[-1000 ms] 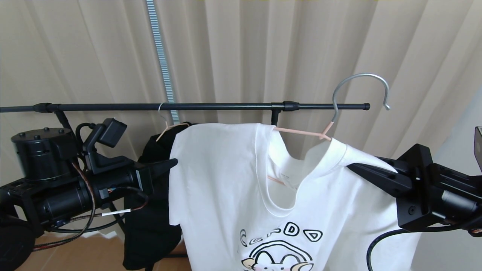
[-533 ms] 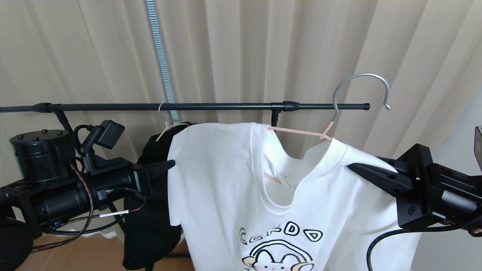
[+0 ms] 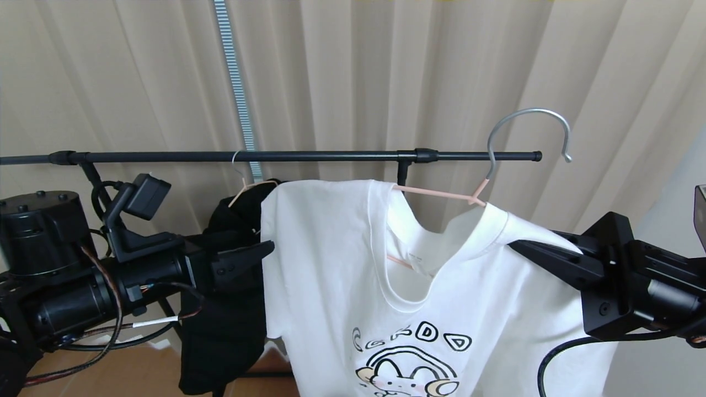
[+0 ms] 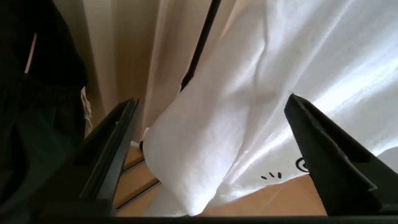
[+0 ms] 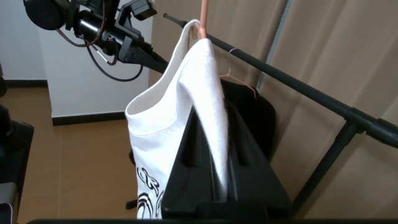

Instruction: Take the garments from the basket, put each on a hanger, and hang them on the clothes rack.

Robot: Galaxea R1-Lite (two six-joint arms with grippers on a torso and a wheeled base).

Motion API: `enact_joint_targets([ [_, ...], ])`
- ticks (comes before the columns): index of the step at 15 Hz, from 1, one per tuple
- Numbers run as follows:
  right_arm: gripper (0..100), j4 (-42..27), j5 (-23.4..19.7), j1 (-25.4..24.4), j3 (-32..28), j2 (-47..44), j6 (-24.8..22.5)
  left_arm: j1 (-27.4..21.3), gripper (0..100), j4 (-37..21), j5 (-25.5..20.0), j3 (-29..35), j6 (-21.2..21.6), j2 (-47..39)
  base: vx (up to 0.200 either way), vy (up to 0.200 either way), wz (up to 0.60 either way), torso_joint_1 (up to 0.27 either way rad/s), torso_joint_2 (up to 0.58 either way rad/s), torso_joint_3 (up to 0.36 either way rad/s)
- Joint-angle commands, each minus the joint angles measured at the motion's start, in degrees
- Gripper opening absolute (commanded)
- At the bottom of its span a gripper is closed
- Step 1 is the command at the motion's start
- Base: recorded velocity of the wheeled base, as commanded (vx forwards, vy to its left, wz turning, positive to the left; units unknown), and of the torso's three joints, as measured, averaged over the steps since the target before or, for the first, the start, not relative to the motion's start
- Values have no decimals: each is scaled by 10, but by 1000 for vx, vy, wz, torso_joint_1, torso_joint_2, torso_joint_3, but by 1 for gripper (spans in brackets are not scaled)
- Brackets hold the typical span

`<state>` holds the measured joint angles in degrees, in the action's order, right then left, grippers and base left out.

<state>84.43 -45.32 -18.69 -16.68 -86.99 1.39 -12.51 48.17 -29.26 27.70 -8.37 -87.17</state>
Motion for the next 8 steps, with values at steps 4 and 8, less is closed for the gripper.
enact_joint_targets([
  [4, 0, 1, -1, 0, 2, -24, -1, -11, 100, -38, -32, 51, -22, 80, 0, 0, 0, 0, 0, 0],
  [8, 0, 1, -30, 0, 9, -33, 0, -50, 100, -187, -30, 162, -19, 106, 0, 0, 0, 0, 0, 0],
])
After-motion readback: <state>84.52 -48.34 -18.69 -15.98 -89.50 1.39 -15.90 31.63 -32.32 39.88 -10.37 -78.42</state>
